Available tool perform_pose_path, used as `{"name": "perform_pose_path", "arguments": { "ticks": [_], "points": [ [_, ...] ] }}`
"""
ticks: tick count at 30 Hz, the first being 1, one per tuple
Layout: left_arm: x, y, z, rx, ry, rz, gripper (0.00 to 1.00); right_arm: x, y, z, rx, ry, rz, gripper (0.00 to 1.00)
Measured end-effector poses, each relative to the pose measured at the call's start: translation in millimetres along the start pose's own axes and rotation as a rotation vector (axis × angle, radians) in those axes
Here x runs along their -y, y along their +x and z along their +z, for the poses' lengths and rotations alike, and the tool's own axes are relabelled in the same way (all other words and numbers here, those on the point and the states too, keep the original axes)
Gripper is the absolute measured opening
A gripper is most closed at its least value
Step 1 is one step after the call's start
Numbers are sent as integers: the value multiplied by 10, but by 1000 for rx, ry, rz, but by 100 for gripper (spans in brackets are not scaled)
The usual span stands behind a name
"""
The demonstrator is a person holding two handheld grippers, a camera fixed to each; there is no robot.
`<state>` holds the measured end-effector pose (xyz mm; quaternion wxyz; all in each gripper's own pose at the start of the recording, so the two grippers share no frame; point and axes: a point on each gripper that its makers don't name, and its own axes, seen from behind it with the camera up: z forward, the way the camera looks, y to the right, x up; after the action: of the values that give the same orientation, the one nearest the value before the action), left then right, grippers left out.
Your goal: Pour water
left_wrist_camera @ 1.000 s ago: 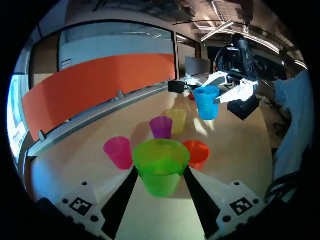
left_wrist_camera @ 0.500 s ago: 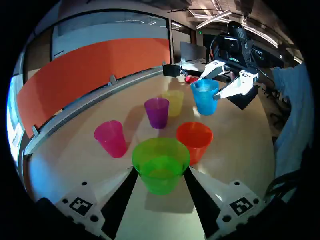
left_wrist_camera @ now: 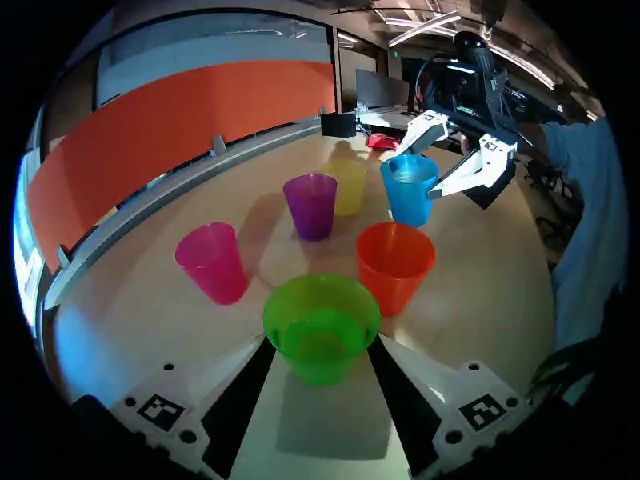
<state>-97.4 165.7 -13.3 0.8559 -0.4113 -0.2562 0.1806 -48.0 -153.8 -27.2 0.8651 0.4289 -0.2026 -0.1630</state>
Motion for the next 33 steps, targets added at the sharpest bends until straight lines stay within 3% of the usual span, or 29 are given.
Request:
{"name": "perform_pose_path", "arguments": {
  "ticks": [19,21,25,33],
  "points": [
    [19,-137,2,-4,-7,-49,83,9,-95,55,28,-7,-6,93],
    [15,-143,0,-2,-11,-54,84,12,-89,58,28,-7,-6,93],
    [-2,-170,-8,9,-19,-58,100,26,-91,71,29,-5,-4,93],
    [41,-196,-55,11,1,-61,100,67,-161,111,42,-1,-3,93]
  ]
}}
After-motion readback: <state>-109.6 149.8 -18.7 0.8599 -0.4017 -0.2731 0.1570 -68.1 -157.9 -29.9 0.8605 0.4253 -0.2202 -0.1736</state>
